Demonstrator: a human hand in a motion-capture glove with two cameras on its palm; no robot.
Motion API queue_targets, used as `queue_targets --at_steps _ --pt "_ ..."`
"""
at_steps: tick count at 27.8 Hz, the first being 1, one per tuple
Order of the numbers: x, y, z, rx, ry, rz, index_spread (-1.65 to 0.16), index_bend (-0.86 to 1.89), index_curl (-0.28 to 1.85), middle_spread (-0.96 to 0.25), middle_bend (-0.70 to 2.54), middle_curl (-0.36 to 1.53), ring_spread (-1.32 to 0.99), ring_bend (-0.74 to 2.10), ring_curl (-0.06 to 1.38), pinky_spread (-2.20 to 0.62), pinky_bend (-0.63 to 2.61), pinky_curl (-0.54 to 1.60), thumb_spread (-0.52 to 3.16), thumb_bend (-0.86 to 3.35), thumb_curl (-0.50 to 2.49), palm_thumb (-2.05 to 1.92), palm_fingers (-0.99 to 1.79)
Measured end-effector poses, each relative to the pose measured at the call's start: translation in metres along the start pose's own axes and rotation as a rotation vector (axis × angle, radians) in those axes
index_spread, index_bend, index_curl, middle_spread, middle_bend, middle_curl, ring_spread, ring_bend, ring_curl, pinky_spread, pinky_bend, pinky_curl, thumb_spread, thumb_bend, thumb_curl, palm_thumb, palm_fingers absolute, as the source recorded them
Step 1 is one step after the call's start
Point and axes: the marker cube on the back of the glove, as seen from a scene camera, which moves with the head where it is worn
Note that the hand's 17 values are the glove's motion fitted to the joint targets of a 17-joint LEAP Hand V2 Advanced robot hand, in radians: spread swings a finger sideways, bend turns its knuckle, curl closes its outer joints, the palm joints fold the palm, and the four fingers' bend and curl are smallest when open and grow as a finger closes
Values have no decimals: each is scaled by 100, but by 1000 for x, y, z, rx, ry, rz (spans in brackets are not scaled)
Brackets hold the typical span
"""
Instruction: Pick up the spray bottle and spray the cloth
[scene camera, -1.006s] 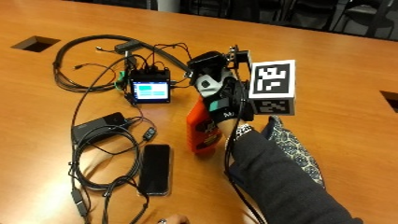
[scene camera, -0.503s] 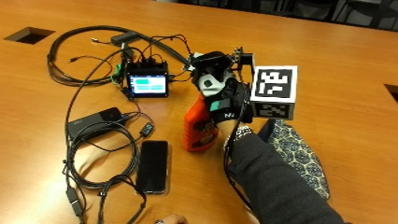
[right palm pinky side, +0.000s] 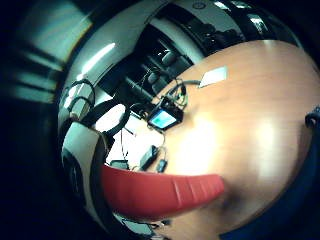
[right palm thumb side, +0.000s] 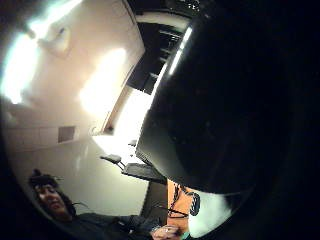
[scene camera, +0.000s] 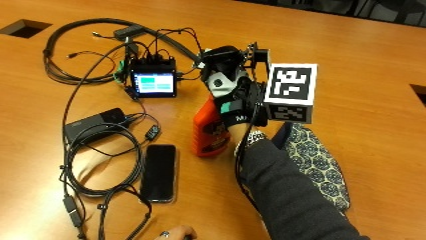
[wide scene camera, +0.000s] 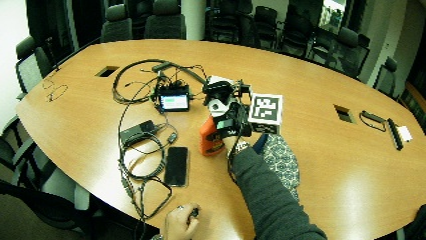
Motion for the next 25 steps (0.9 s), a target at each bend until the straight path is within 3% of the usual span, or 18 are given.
queue_targets --at_steps 11,25 --pt "32 26 18 -52 42 125 -27 27 59 -20 52 52 -20 67 47 -28 50 45 42 -4 79 93 135" --pt "31 46 23 -163 166 150 -30 14 51 -17 46 48 -12 41 41 9 22 38 73 -4 71 85 79"
